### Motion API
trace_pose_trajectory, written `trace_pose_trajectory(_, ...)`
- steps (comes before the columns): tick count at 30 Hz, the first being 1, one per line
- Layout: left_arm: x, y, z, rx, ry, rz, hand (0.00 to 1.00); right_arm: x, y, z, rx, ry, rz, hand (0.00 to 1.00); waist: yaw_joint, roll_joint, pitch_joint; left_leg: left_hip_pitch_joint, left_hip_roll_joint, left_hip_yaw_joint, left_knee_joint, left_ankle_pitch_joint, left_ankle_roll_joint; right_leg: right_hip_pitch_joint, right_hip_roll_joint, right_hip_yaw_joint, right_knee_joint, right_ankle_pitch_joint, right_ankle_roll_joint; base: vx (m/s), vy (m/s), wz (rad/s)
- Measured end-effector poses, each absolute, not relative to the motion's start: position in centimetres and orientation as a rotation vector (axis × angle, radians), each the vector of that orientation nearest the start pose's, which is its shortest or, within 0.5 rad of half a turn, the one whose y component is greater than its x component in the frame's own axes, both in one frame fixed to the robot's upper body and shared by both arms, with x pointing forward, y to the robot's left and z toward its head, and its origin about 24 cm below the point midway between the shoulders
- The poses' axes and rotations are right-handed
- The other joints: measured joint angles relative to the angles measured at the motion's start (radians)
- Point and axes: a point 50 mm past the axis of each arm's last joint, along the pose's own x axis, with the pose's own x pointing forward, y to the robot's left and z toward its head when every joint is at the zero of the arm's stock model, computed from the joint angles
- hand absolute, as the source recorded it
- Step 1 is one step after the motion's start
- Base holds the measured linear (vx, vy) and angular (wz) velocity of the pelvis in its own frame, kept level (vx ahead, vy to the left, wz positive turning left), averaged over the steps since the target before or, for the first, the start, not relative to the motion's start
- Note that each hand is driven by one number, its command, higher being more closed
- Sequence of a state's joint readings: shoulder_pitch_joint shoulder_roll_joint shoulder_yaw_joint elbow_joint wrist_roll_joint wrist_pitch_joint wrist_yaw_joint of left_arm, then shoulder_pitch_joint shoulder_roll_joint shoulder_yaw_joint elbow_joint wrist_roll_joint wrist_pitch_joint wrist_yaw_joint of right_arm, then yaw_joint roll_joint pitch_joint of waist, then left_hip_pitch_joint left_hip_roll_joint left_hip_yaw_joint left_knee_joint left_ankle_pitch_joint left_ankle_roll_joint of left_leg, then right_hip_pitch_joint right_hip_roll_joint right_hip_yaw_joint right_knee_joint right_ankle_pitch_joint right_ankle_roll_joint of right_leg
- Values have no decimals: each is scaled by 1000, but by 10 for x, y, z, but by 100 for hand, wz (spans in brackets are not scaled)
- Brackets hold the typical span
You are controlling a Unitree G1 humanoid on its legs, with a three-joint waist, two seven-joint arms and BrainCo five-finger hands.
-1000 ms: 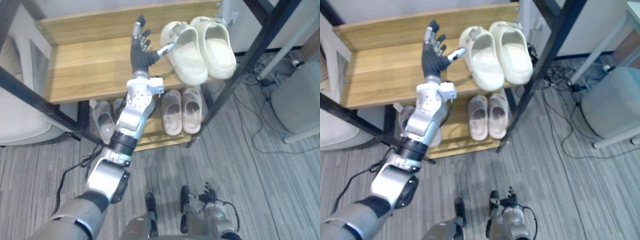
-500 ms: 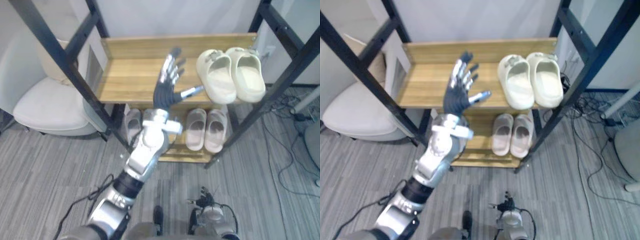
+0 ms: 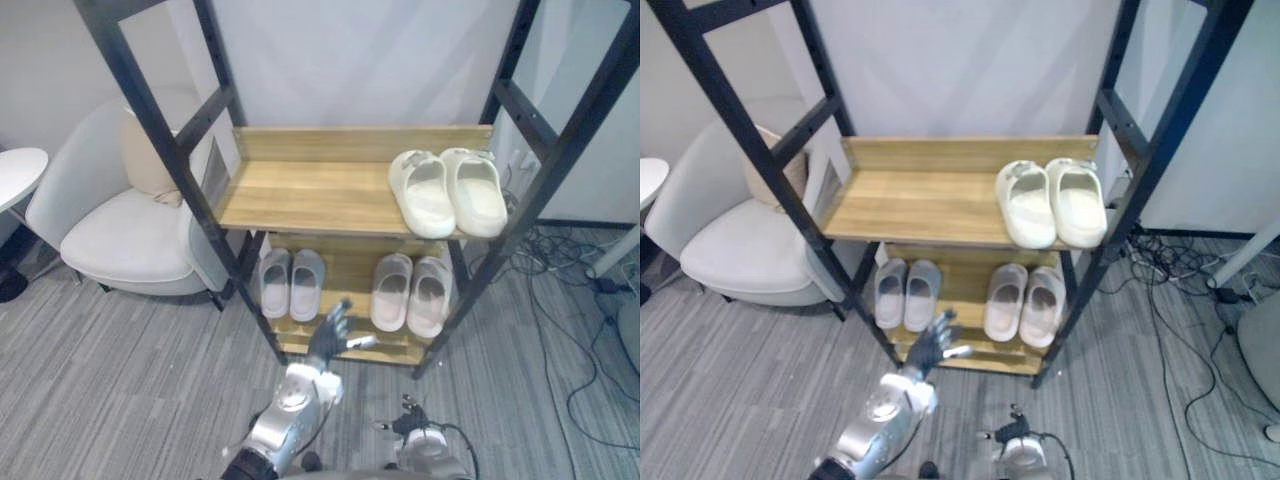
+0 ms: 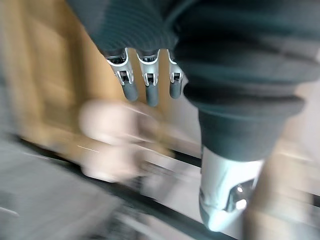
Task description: Organize the slippers on the shoe rack
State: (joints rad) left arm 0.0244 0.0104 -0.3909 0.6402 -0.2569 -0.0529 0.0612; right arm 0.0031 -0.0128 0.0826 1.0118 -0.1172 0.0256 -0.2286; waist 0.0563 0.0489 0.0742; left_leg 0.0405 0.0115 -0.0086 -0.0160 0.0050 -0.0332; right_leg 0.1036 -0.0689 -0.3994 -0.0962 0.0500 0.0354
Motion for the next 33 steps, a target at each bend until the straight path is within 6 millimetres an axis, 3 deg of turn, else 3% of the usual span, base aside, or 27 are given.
trace_pose_trajectory(4, 157, 121, -131, -10, 827, -85, 0, 130, -155, -154, -276, 1013, -81, 0, -1, -27, 3, -1, -3, -19, 0, 1, -10, 8, 0, -12, 0, -4, 2, -20, 13, 13)
trace_pose_trajectory(8, 133, 152, -147, 44, 936, 47, 0, 129, -158, -154, -263, 1017, -100, 0, 1, -33, 4, -2, -8, -30, -2, 0, -8, 11, -3, -22, 0, -4, 2, 6, 29, 9)
trace_pose_trajectory(27, 108, 183, -155, 35, 1014, 235, 0, 128, -158, -155, -241, 1021, -100, 0, 10, -37, 5, 8, -12, -17, -9, -13, 5, 9, -4, 6, 8, -19, 6, 55, 20, -2)
trace_pose_trajectory(30, 109, 184, -154, 25, 1001, 248, 0, 133, -157, -154, -248, 1013, -84, 0, 16, -39, 24, -4, -24, -17, 108, -98, 17, -46, -62, 15, 250, -152, 19, 58, 75, 0)
trace_pose_trajectory(32, 110, 188, -153, 36, 998, 250, 0, 133, -155, -154, -242, 1012, -72, 0, 18, -56, 33, -3, -59, -37, 147, -139, 33, -101, -130, 29, 463, -240, 28, 0, 39, 33)
trace_pose_trajectory(33, 111, 189, -153, 44, 993, 248, 0, 136, -155, -153, -239, 1001, -72, 0, 15, -68, 31, -3, -73, -60, 150, -141, 37, -149, -158, 62, 580, -249, 29, 20, 17, 68)
